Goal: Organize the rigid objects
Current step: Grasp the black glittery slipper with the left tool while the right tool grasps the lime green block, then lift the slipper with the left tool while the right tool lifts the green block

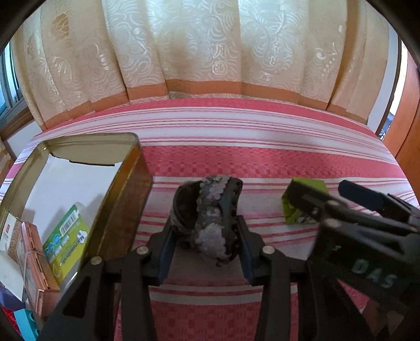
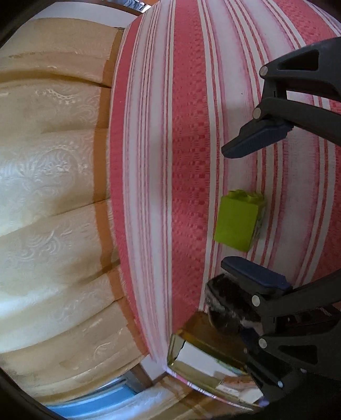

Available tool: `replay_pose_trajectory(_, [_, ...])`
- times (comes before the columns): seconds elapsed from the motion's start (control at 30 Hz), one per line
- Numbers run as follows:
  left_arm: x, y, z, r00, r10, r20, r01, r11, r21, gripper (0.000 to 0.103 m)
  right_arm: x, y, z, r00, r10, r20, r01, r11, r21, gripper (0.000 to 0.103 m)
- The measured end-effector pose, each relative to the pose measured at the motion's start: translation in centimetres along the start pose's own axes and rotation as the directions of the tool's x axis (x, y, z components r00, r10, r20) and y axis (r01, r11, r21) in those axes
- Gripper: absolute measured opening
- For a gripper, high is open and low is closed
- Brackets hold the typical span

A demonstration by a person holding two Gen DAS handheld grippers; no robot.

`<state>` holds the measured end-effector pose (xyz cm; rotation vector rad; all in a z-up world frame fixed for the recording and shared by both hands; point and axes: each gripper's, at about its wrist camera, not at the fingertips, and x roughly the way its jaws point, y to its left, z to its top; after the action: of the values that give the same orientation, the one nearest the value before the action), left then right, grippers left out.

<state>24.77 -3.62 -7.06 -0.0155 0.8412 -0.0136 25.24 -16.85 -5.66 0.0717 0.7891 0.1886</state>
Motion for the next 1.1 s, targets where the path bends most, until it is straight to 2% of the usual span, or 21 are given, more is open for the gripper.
replay_pose_trajectory(0.03, [0.0, 0.0, 0.0, 1.0, -0.001, 0.0, 0.001, 1.0, -0.001, 0.043, 0.3, 0.1, 0.0, 1.0, -0.005, -0.014, 0.005, 1.0, -0.008, 0.072])
replay_pose_trajectory(0.1, [-0.1, 0.1, 0.0, 1.0, -0.004, 0.0, 0.004, 1.0, -0.005, 0.043, 0.9, 0.2, 0.0, 0.999, 0.003, -0.043, -0.004, 1.0, -0.018, 0.052])
replay_pose_trajectory(0.3, [0.0, 0.2, 0.0, 1.0, -0.018, 0.002, 0.018, 1.0, -0.011, 0.043, 0.6, -0.3, -0.5, 0.999, 0.019, -0.031, -0.019, 1.0, -0.014, 0.045])
replay_pose_trajectory(0.6, [-1.0, 0.5, -0.6, 0.997, -0.06, 0.046, 0.06, 0.998, -0.012, 0.042, -2.6, -1.2, -2.8, 0.995, 0.045, 0.084, -0.046, 0.999, 0.014, 0.045])
replay_pose_trajectory(0.77, [-2.2, 0.5, -0.9, 0.994, -0.057, 0.09, 0.058, 0.998, -0.014, 0.042, -4.8, -0.9, -3.5, 0.984, 0.013, 0.18, -0.01, 1.0, -0.02, 0.045])
replay_pose_trajectory(0.9, [-3.2, 0.6, -1.5, 0.992, -0.059, 0.116, 0.063, 0.997, -0.034, 0.042, -6.6, -1.1, -4.2, 0.964, 0.028, 0.265, -0.025, 1.0, -0.015, 0.045])
replay_pose_trajectory(1.1, [-5.4, 0.7, -2.5, 0.978, -0.019, 0.208, 0.026, 0.999, -0.031, 0.042, -8.4, -0.6, -4.9, 0.938, 0.008, 0.346, 0.004, 0.999, -0.035, 0.045])
